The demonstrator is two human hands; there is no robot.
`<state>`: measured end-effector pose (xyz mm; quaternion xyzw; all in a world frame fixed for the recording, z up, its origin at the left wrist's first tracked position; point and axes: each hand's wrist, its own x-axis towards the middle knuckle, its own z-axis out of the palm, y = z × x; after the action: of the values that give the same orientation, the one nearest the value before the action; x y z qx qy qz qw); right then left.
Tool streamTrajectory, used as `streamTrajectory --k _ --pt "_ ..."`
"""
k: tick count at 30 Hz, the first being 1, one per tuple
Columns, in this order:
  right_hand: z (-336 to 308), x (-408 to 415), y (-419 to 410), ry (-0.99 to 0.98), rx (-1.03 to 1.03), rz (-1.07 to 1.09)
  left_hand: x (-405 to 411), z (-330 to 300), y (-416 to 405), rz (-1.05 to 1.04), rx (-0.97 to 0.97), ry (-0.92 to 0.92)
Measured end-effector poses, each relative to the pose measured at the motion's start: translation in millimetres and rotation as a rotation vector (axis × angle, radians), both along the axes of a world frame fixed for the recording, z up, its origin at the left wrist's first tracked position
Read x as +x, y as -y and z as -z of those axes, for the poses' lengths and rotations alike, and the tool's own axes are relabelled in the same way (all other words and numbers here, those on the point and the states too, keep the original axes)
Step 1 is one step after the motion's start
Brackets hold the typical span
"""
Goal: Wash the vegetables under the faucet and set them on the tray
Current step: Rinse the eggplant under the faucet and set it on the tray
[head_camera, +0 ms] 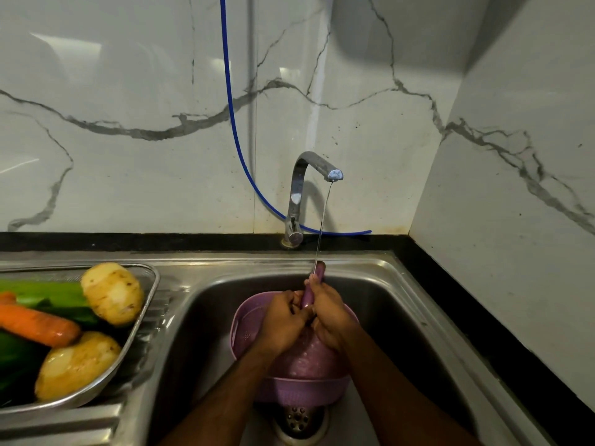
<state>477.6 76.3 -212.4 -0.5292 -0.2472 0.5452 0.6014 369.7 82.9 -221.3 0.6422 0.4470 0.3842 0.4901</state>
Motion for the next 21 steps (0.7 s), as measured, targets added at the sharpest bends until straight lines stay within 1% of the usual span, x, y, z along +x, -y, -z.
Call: streamTrajectory --k 2,4,6,9,11,13,15,18,19,21 --pt "-3.9 0.5 2.3 -0.031 -0.028 0.005 2.4 -4.9 5.9 0.029 -0.051 0.08" --pt "-7.6 3.1 5.8 -0.038 -0.05 -0.049 4.8 -10.2 10.9 0.047 -0.162 0.18" --pt "-9.0 7.8 8.4 -0.064 -0.021 -0.114 6.7 -17.0 13.6 0.048 -0.275 0.242" --pt "-12.9 10.7 13.6 -0.109 0.058 -0.221 9.1 -23.1 11.8 0.054 -0.448 0.39" --pt "-11.5 9.5 16.2 -0.076 0.085 -0.302 9.3 -24.9 10.2 0.029 -0.547 0.468" --pt "-10.2 6.0 16.8 -0.039 0.078 -0.305 8.4 -26.2 11.6 0.033 -0.589 0.502" --pt "-11.3 0.3 15.4 -0.01 0.055 -0.216 7.5 -25.3 14.5 0.051 -0.561 0.461" --pt "-14.5 -5.0 11.5 0.073 0.0 -0.015 11.0 -21.2 19.7 0.053 -0.408 0.272" --pt "-14.9 -5.9 11.0 0.097 -0.017 0.013 12.6 -20.6 20.4 0.039 -0.356 0.215" --pt "-16.0 -6.5 11.3 0.104 -0.047 0.028 16.4 -17.7 19.1 -0.009 -0.301 0.172"
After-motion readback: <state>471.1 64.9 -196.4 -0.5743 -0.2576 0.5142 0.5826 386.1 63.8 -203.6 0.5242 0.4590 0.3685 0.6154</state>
